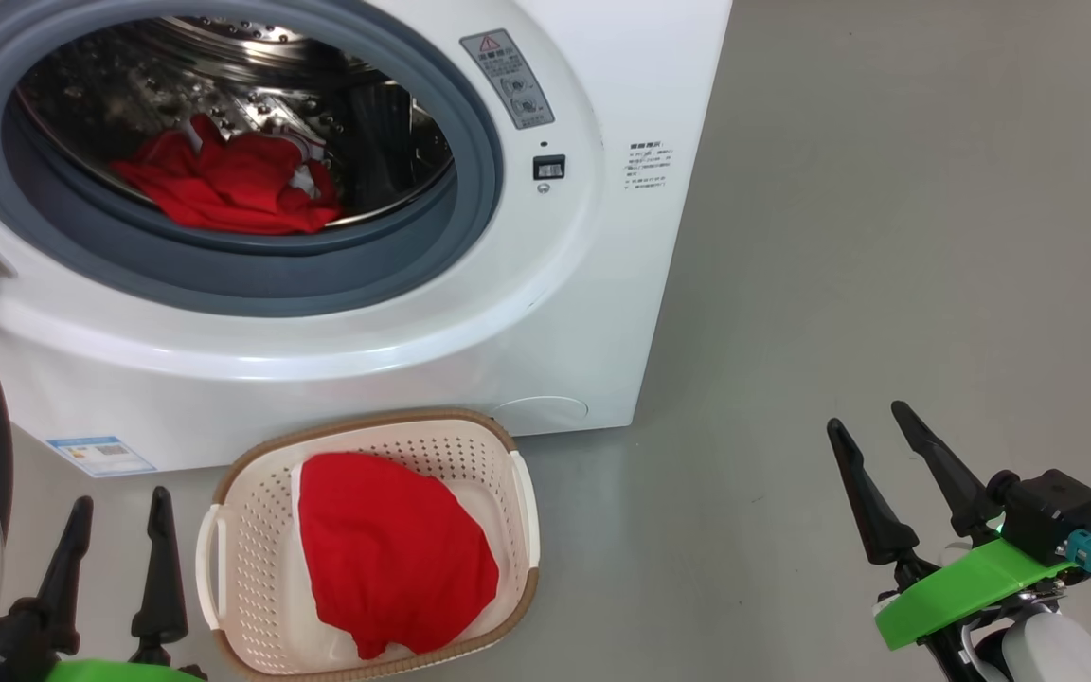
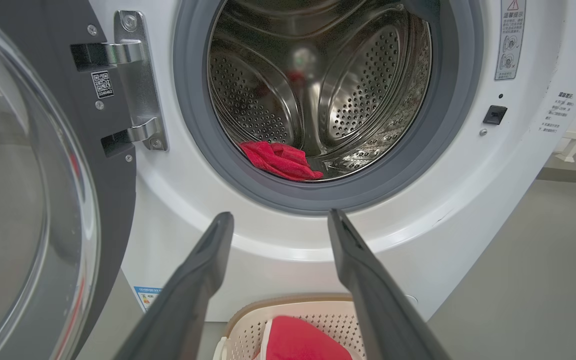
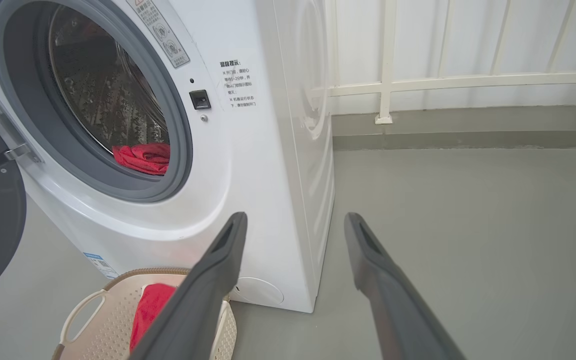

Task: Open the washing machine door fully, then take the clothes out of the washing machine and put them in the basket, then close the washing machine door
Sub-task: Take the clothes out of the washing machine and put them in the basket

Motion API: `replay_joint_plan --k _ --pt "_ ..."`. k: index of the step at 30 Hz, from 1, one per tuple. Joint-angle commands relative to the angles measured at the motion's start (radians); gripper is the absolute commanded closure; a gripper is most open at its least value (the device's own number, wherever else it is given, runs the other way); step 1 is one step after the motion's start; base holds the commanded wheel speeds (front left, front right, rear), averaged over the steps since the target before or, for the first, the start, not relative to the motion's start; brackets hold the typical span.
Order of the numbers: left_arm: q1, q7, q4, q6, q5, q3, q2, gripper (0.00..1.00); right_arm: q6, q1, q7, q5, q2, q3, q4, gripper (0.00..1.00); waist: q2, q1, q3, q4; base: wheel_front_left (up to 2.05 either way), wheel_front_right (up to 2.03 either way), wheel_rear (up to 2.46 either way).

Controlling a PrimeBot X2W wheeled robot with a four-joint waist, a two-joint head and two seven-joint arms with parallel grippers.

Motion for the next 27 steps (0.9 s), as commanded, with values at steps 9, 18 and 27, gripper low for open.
replay_joint_plan --k 9,18,27 --pt "-0.028 -0.008 -0.006 -0.003 0.001 0.021 0.016 0.00 0.002 0.001 -0.008 -0.009 -0.003 0.012 -0.033 0.00 0.0000 0.0000 0.021 -0.004 0.00 0.00 0.00" --pt "-0.201 -0.008 0.136 -0.003 -0.020 -0.058 0.076 0.00 0.002 -0.033 -0.008 -0.017 0.020 0.008 -0.044 0.00 0.0000 0.0000 0.106 -0.024 0.00 0.00 0.00" --pt "-0.582 0.037 0.329 -0.003 -0.035 -0.165 0.120 0.00 0.002 -0.101 -0.008 -0.038 0.067 0.011 -0.060 0.00 0.0000 0.0000 0.246 -0.047 0.00 0.00 0.00"
